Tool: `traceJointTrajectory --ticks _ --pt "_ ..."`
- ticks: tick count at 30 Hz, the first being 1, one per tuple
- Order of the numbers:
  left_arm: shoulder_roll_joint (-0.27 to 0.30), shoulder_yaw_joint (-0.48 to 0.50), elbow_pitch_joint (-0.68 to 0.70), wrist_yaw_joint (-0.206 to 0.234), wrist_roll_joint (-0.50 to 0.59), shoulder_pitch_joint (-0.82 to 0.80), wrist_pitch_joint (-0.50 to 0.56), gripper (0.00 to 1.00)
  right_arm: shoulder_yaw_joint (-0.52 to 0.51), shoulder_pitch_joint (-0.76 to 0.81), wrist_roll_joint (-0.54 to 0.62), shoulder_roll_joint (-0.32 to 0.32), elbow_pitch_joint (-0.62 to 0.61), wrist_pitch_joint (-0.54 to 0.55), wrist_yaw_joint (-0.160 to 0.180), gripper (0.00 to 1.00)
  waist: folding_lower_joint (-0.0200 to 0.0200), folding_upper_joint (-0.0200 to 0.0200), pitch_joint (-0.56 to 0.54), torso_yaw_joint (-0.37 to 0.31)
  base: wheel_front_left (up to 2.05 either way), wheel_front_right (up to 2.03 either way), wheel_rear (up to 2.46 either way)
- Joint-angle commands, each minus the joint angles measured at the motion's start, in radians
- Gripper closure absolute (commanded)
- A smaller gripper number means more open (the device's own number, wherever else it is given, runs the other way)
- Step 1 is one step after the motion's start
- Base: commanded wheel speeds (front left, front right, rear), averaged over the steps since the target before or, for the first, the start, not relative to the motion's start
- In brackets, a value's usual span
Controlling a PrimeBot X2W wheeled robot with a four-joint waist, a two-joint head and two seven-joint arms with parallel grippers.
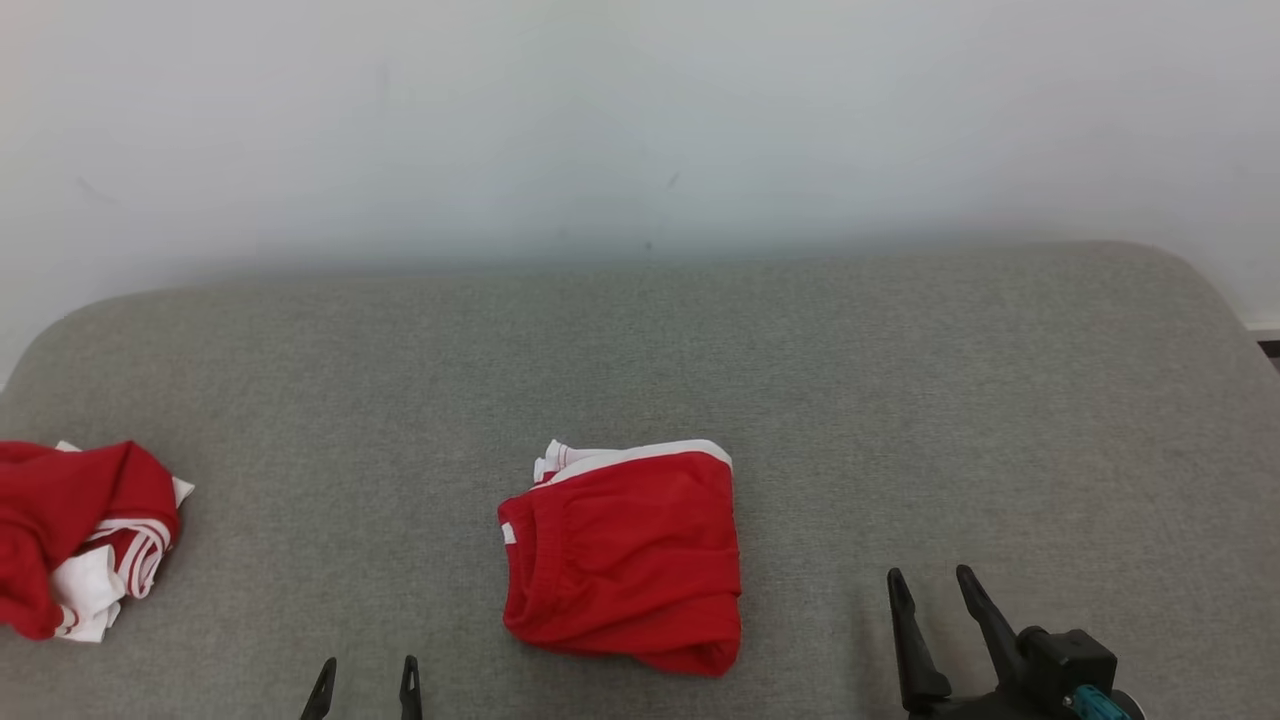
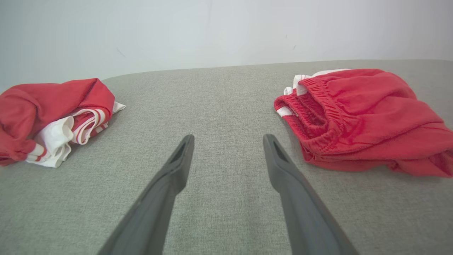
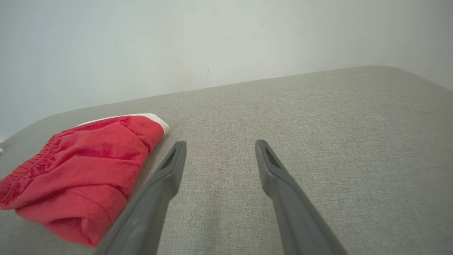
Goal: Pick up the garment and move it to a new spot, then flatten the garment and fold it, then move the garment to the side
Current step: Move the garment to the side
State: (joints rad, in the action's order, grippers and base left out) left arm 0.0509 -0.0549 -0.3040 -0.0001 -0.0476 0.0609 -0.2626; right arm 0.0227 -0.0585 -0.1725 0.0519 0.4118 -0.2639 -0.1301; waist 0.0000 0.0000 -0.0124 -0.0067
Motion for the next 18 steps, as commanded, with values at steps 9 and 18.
traceJointTrajectory --ticks 9,18 --pt "-0.001 -0.035 0.002 -0.004 -0.005 -0.017 -0.003 0.0 0.091 -0.058 -0.054 -0.002 0.035 0.0 -0.001 0.0 0.0 0.0 0.061 0.092 0.0 0.0 0.0" --pt "-0.001 -0.052 -0.007 0.01 -0.023 -0.041 -0.003 0.0 0.18 -0.136 -0.117 -0.001 0.129 0.0 -0.001 0.0 0.0 0.0 0.102 0.169 0.0 0.0 0.0"
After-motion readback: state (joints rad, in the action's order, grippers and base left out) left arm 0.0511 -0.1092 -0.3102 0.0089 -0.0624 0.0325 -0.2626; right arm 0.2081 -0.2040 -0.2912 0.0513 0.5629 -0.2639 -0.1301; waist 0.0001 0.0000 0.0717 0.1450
